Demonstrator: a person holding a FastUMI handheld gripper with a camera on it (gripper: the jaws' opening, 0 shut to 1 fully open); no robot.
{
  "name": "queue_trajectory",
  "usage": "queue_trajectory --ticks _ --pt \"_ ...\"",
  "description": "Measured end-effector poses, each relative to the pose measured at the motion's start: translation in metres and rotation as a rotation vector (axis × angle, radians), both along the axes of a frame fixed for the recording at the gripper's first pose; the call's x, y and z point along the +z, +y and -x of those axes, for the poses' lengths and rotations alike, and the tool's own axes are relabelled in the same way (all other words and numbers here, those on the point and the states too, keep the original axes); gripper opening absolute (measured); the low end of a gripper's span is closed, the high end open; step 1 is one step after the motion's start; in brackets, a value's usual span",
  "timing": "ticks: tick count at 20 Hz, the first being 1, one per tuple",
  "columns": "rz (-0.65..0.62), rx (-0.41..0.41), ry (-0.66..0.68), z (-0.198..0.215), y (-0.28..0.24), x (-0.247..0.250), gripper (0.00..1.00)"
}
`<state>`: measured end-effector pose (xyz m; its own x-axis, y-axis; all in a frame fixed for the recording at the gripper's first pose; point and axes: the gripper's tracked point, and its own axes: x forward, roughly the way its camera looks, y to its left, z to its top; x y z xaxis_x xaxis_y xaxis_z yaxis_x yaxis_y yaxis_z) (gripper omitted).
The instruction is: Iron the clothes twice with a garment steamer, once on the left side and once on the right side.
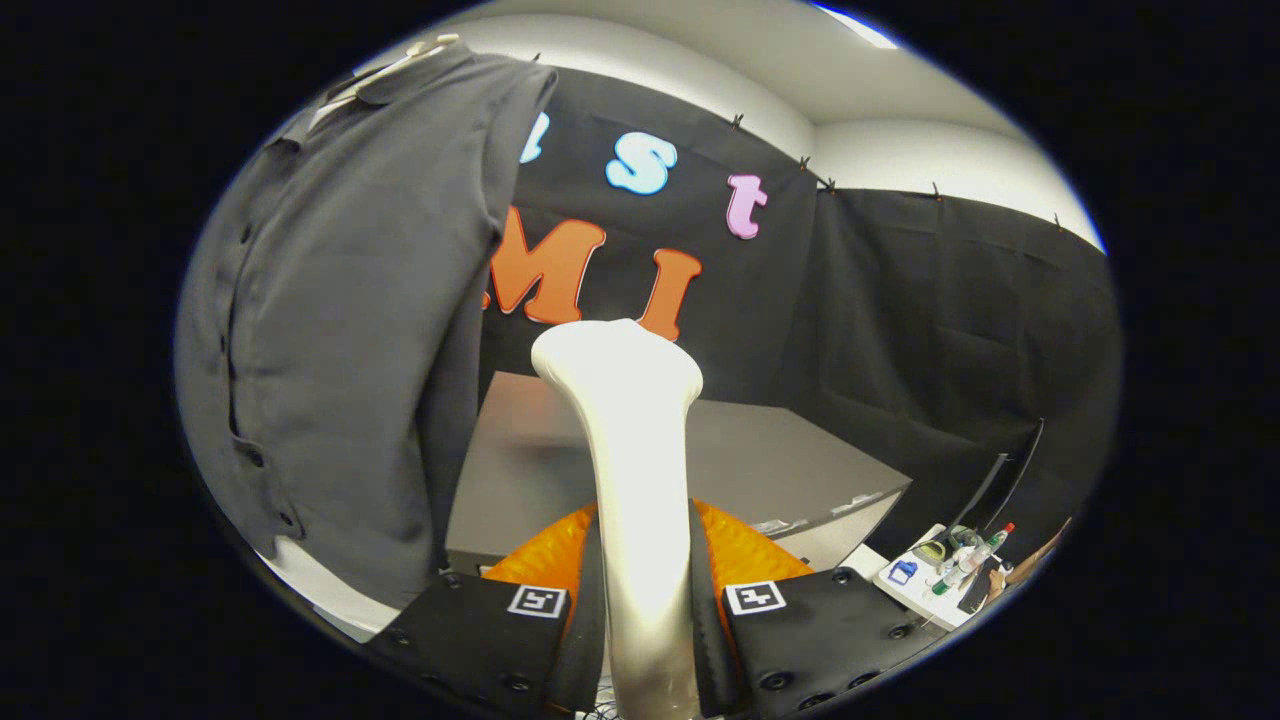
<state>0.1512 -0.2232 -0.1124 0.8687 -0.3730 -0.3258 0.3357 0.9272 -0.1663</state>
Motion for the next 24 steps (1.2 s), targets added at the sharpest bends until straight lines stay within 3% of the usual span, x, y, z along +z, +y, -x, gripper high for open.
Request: queue_trajectory --ticks 10,14,24 --pt "0.143 -0.036 -0.145 0.113 0.064 0.035 0.44" --pt "0.173 -0.053 -0.194 0.140 0.092 0.058 0.44" --pt "0.129 0.087 -0.328 0.163 0.185 0.123 0.44"
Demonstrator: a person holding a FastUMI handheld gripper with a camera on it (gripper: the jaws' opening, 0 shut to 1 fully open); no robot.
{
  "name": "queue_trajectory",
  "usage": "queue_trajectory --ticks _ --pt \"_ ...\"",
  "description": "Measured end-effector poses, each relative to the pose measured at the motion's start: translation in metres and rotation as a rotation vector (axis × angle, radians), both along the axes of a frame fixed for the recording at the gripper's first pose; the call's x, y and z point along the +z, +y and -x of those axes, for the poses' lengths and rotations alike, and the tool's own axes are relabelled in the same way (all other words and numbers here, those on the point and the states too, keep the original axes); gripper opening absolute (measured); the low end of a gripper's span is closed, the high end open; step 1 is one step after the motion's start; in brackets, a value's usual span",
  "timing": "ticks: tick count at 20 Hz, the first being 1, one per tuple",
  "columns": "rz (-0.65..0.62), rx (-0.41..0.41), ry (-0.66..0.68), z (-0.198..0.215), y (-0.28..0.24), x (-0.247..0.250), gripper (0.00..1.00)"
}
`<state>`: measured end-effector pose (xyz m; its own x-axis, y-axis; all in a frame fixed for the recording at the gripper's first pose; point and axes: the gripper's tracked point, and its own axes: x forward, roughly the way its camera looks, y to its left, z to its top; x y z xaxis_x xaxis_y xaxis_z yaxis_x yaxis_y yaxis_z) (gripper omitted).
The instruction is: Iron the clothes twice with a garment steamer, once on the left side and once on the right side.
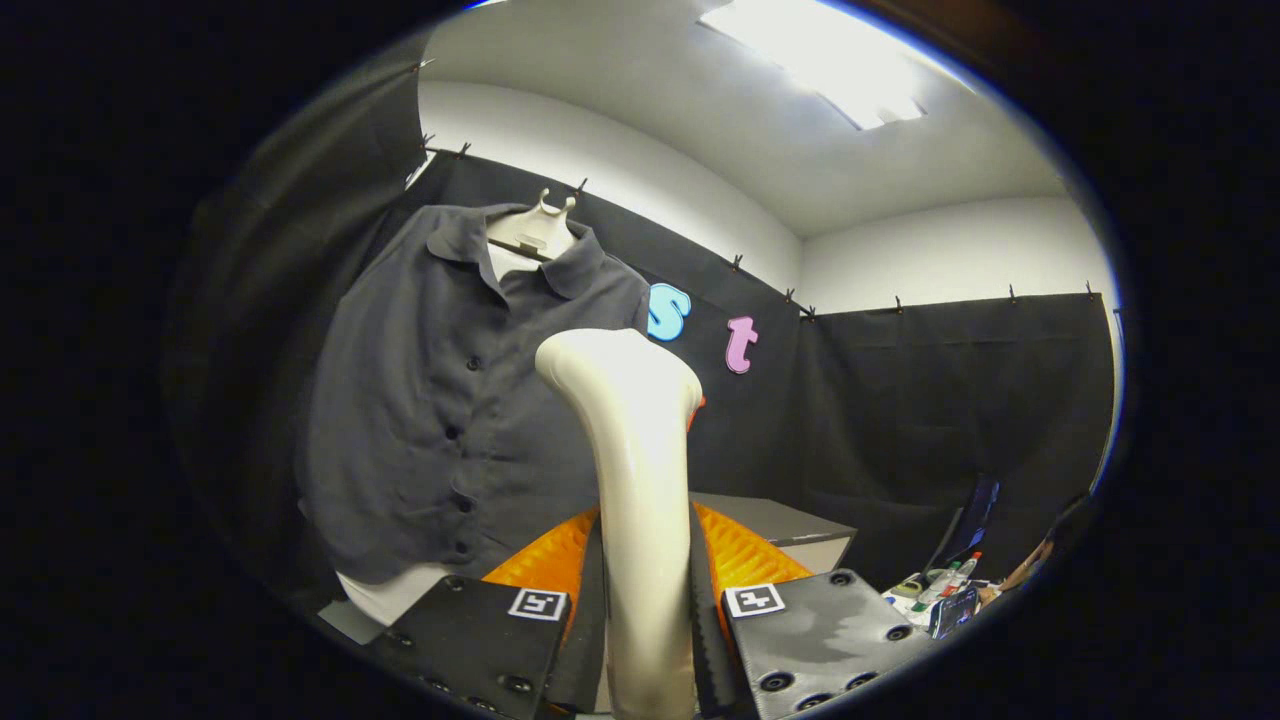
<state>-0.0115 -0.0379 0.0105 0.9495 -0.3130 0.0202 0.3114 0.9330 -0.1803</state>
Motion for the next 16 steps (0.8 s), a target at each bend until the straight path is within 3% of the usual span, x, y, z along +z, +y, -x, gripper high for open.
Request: queue_trajectory --ticks 5,16 --pt "-0.008 0.034 -0.040 -0.020 0.014 0.026 0.44" --pt "-0.046 0.060 -0.042 -0.120 0.006 0.025 0.44"
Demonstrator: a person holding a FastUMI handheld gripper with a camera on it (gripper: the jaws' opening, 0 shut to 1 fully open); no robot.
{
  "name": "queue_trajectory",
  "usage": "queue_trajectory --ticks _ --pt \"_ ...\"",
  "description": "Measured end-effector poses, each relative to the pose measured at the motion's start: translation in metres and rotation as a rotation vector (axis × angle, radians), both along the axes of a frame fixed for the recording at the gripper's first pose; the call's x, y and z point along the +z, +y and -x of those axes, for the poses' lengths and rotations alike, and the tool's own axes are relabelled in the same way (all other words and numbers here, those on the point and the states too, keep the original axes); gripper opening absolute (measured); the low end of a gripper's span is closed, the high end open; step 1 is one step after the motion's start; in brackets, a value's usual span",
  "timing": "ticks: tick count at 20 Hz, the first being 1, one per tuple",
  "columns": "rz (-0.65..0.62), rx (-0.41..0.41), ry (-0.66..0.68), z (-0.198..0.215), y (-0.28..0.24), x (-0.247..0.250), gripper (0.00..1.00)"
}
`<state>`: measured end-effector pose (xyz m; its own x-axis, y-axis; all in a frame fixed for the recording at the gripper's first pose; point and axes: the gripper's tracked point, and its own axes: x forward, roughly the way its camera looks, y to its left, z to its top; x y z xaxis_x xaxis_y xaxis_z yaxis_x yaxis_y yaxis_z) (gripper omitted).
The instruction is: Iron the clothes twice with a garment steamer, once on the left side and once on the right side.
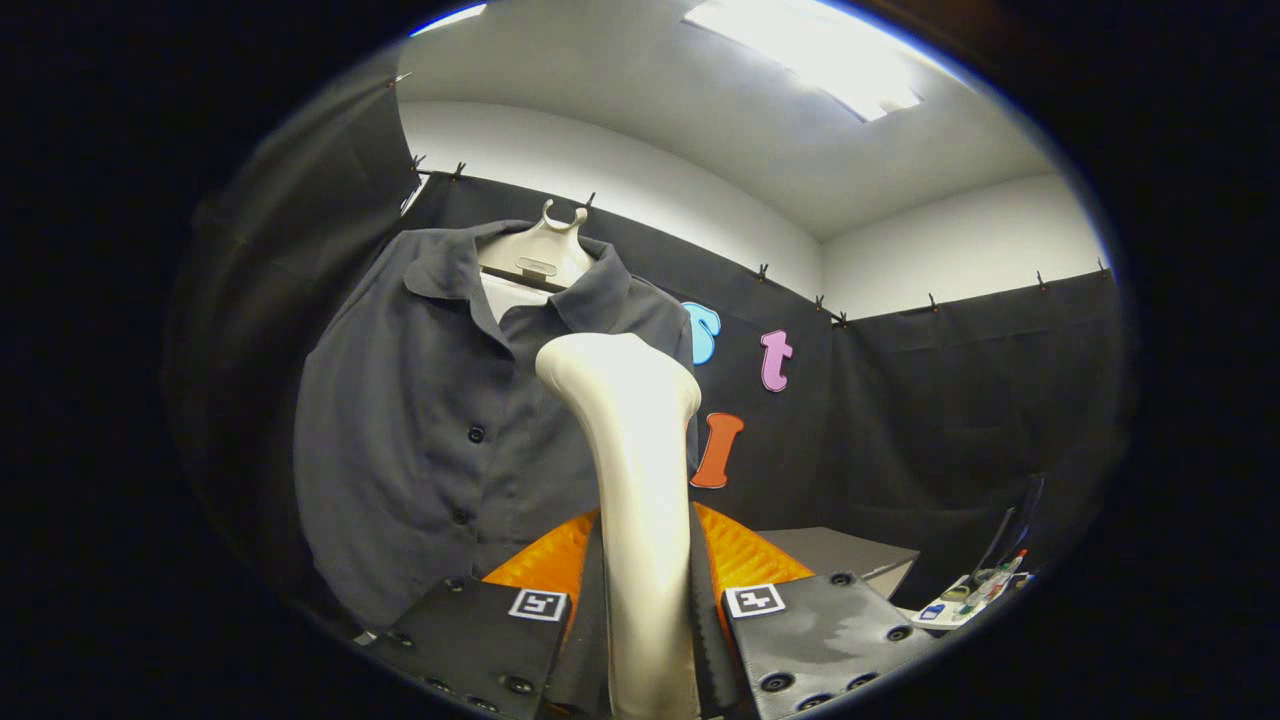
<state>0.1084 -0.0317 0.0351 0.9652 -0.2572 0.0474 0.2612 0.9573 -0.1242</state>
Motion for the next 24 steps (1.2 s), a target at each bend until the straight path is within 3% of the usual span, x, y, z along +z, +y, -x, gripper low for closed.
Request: queue_trajectory --ticks 10,24 --pt "-0.085 0.015 0.013 -0.033 -0.010 -0.022 0.43" --pt "-0.097 0.021 0.126 -0.018 -0.009 -0.093 0.44"
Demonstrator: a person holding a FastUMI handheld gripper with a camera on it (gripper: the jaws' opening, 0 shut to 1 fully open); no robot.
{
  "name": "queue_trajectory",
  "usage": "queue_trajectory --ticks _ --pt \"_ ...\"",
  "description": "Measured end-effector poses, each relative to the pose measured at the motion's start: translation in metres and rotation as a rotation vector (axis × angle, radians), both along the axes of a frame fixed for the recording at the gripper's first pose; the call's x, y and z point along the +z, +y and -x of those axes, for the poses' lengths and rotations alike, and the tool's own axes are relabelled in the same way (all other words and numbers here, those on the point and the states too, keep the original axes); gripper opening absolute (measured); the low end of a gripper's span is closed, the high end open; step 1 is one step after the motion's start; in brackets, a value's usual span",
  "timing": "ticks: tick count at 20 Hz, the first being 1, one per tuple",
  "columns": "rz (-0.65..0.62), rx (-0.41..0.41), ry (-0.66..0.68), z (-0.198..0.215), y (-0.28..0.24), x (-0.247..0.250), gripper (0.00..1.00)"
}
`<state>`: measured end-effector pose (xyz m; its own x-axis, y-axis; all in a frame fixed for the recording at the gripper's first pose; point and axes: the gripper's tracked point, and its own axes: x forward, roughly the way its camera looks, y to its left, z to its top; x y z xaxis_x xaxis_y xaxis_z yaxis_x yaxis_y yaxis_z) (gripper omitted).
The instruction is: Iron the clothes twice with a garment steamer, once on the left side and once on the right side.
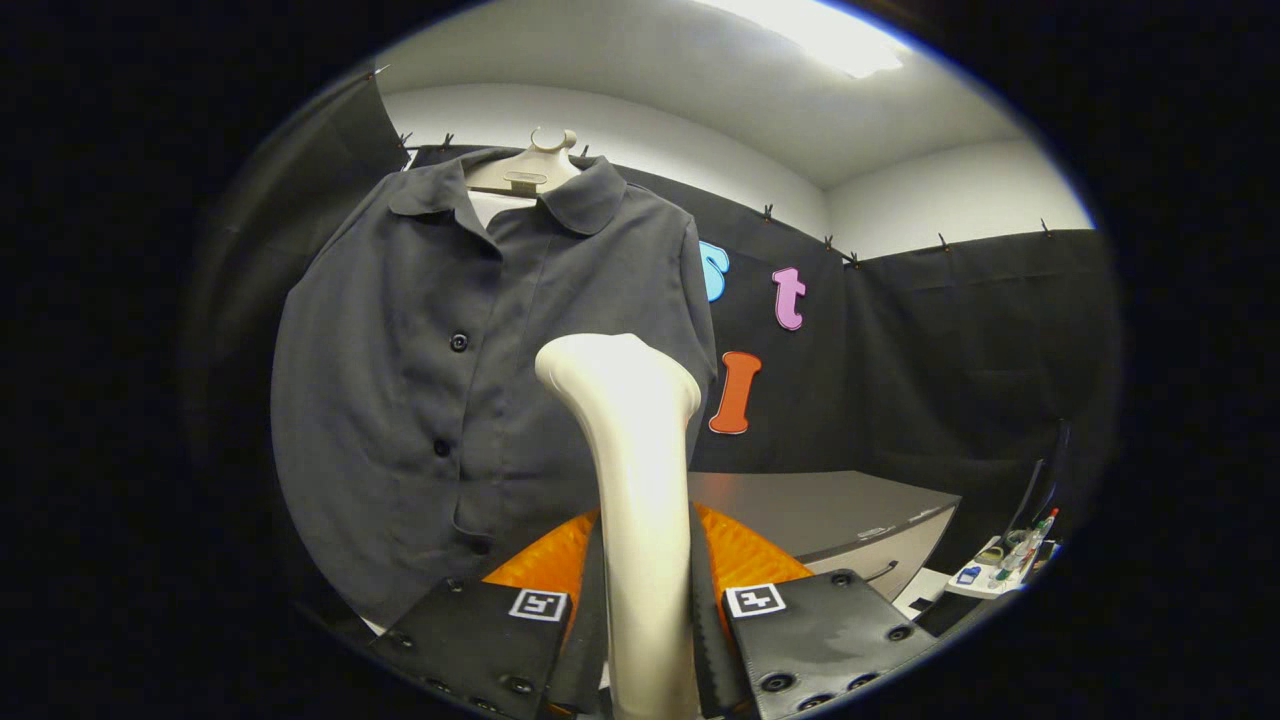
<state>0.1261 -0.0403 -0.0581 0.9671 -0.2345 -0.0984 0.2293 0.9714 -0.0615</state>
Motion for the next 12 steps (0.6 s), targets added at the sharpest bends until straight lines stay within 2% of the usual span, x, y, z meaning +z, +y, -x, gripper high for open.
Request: queue_trajectory --ticks 12 --pt "-0.016 -0.003 0.114 0.035 0.005 -0.070 0.44"
